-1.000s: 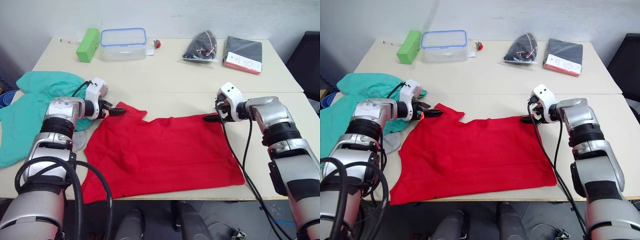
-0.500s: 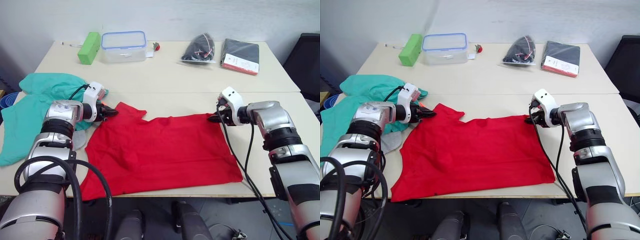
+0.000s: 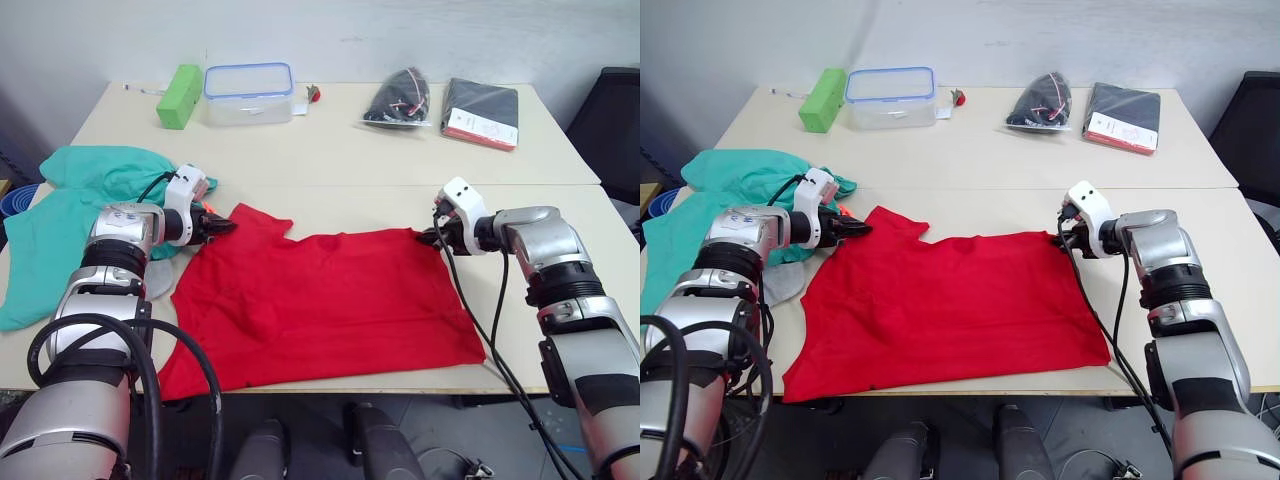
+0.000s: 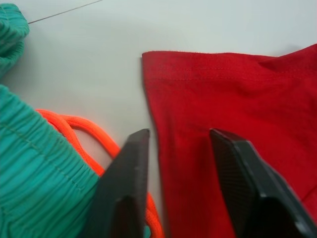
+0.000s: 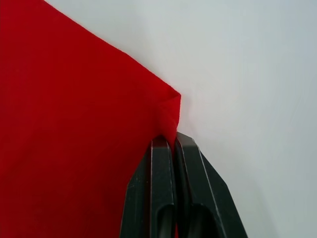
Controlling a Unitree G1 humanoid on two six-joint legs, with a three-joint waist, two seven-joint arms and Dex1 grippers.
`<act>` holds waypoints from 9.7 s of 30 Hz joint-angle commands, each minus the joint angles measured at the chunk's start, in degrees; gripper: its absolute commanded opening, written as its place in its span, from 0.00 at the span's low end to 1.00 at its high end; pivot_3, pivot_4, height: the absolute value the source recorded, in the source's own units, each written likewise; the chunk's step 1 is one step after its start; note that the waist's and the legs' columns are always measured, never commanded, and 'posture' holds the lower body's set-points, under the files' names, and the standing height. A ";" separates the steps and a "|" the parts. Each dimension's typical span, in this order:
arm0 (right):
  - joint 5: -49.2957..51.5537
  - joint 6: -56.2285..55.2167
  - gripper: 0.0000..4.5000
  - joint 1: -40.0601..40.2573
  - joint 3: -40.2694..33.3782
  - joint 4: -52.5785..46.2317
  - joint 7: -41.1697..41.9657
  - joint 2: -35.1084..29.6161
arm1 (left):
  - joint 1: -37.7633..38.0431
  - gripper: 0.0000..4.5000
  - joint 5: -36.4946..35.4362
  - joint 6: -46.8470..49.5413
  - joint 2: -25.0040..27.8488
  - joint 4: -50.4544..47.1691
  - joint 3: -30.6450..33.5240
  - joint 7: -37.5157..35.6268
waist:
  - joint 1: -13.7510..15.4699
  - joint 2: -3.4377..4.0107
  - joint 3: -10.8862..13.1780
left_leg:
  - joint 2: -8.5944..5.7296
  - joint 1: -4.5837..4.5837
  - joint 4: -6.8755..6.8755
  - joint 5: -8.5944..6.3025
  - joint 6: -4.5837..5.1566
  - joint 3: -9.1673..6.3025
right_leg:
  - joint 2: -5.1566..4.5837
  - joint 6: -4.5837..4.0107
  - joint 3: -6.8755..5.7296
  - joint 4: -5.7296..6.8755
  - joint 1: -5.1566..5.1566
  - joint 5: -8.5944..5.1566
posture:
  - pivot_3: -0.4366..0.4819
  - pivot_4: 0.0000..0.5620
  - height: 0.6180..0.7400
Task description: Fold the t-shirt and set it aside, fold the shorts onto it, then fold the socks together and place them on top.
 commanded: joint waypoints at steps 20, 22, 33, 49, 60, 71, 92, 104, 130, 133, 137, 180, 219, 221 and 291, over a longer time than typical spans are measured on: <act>0.98 2.96 0.00 4.19 -1.96 -6.66 0.96 -0.49 | -0.91 0.15 4.36 -0.63 -2.61 2.12 -0.31 0.71 | 0.09 -0.01 -0.03 | -0.03 0.08 0.01 0.01 0.02 0.02 | 0.02 0.00 0.02 0.04 0.07 0.00 | 0.48 0.27 1.00; 1.05 2.94 0.00 4.25 -2.00 -6.78 0.99 -0.50 | -0.81 0.01 3.93 -0.37 -2.56 2.03 0.20 0.35 | 0.08 -0.01 -0.03 | -0.03 0.08 0.01 0.01 0.02 0.02 | 0.02 0.00 0.02 0.04 0.07 0.01 | 0.48 0.27 1.00; 3.79 -1.04 0.00 5.11 -4.85 -10.71 2.12 -0.97 | 2.02 0.01 -3.96 -4.58 -0.61 -8.36 5.81 -14.15 | 0.03 -0.01 -0.02 | 0.00 0.00 0.00 0.01 0.01 0.02 | 0.01 0.00 0.02 0.02 0.00 0.01 | 0.48 0.27 1.00; 6.64 -37.46 0.00 31.18 -11.52 -33.08 4.93 -8.64 | 35.90 0.01 -13.93 -7.30 10.23 -58.91 8.82 -23.67 | 0.08 -0.02 -0.02 | 0.05 0.13 -0.01 -0.07 0.11 0.22 | -0.04 0.04 0.31 -0.11 0.07 0.03 | 0.48 0.27 1.00; 5.87 -52.40 0.00 33.77 -11.13 -24.33 6.73 -11.09 | 45.45 0.01 -15.44 -8.95 16.42 -60.96 13.10 -21.72 | 0.01 -0.02 -0.02 | 0.07 0.41 -0.02 -0.15 0.25 0.47 | 0.01 0.03 0.54 -0.18 0.18 0.03 | 0.48 0.27 1.00; 5.42 -58.35 0.00 30.05 -9.98 -15.12 10.73 -12.65 | 47.22 0.01 -20.02 0.16 17.44 -61.32 15.88 -19.18 | -0.07 0.00 -0.01 | 0.15 1.21 -0.23 -0.29 0.40 0.47 | -0.01 0.01 0.51 -0.65 1.09 0.02 | 0.48 0.27 1.00; 4.71 -54.99 0.00 27.78 -9.01 -14.42 9.74 -11.07 | 57.26 0.01 -25.28 10.17 21.72 -68.81 15.27 -17.15 | -0.87 0.00 -0.01 | 0.13 1.29 -0.70 -0.24 0.26 0.40 | -0.11 -0.07 0.78 -0.82 1.06 -0.01 | 0.48 0.27 1.00; 7.17 -49.59 0.54 29.45 -9.34 -18.77 13.46 -13.41 | 61.89 0.49 -29.08 10.97 23.12 -72.82 18.40 -20.81 | -0.33 0.00 -0.01 | 0.16 1.26 -0.85 -0.22 0.26 0.38 | -0.09 -0.12 0.74 -1.00 1.05 0.03 | 0.48 0.27 1.00; 3.94 -4.74 0.00 28.28 7.42 -47.80 -13.42 4.65 | 44.69 0.01 -22.34 16.22 10.24 -72.76 1.73 2.50 | 0.13 -0.02 -0.03 | 0.12 1.05 -0.85 -0.19 0.22 0.31 | -0.05 -0.09 0.61 -1.04 0.94 0.07 | 0.48 0.27 1.00; 1.49 -3.26 0.00 30.79 7.37 -47.77 -16.65 4.69 | 45.88 0.01 -18.14 14.42 9.97 -71.50 -0.71 4.27 | 0.13 -0.04 -0.04 | 0.11 1.08 -0.84 -0.20 0.22 0.32 | -0.06 -0.09 0.62 -1.06 0.94 0.07 | 0.48 0.27 1.00; 0.88 -0.94 0.00 34.18 1.73 -46.62 -21.01 2.46 | 48.41 0.01 -15.35 12.69 9.56 -69.76 -0.64 5.68 | 0.13 -0.21 -0.25 | 0.13 1.24 -0.84 -0.18 0.22 0.28 | -0.05 -0.09 0.62 -1.01 1.06 0.07 | 0.48 0.27 1.00; 12.41 1.74 0.00 44.80 -18.30 -48.46 -20.74 -4.38 | 60.38 0.01 -21.97 9.68 11.83 -75.77 10.14 0.01 | -0.03 -0.07 -0.53 | 0.24 2.19 -1.16 -0.29 0.35 0.13 | -0.10 -0.25 0.63 -1.59 2.26 -0.04 | 0.48 0.27 1.00; 4.37 -2.36 0.47 16.02 5.55 -21.69 8.77 -9.27 | 39.43 1.00 -37.61 17.64 11.72 -94.26 2.27 -8.06 | -0.02 0.04 -0.18 | 0.21 1.69 -1.12 -0.37 0.47 0.22 | 0.03 -0.02 0.67 -1.96 1.87 0.09 | 0.48 0.27 1.00; 4.07 -2.71 0.31 16.16 5.62 -21.88 8.94 -9.15 | 39.32 1.00 -37.46 17.49 11.74 -94.17 2.44 -8.02 | -0.08 0.04 -0.18 | 0.21 1.69 -1.12 -0.38 0.45 0.23 | 0.03 -0.02 0.68 -1.96 1.86 0.09 | 0.48 0.27 1.00; 12.93 59.37 1.00 29.73 -38.10 -69.70 -34.08 27.06 | 14.37 0.86 -4.53 -15.13 4.03 -24.75 -10.70 -27.78 | -0.12 0.06 -0.08 | 0.07 0.94 -0.95 -0.19 0.43 0.44 | 0.00 0.10 0.49 -1.07 0.86 0.20 | 0.48 0.27 1.00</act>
